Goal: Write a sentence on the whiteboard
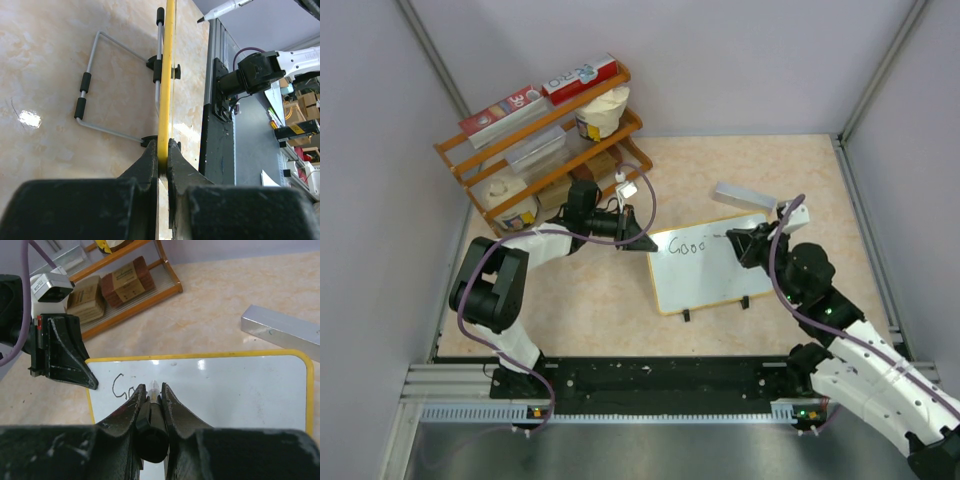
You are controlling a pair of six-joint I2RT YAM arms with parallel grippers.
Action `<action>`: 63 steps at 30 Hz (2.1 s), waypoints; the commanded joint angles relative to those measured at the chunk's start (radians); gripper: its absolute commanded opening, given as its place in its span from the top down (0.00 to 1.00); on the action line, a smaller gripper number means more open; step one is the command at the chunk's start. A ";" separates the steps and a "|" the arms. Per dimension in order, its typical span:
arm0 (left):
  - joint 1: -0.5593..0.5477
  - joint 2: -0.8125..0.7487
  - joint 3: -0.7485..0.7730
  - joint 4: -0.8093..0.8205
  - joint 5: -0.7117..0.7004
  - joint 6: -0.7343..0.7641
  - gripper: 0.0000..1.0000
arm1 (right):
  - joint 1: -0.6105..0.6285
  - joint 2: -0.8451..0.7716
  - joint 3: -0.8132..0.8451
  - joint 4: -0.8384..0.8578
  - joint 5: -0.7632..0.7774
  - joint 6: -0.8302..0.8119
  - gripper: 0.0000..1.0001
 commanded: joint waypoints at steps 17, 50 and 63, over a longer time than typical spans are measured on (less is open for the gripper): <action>-0.042 0.028 -0.006 -0.062 0.008 0.113 1.00 | 0.008 0.123 0.063 0.081 0.062 0.004 1.00; -0.043 0.030 -0.003 -0.073 0.005 0.119 1.00 | 0.008 0.037 -0.043 -0.010 0.007 0.042 1.00; -0.045 0.030 -0.003 -0.074 0.003 0.120 1.00 | 0.005 0.011 -0.055 -0.019 0.031 0.041 1.00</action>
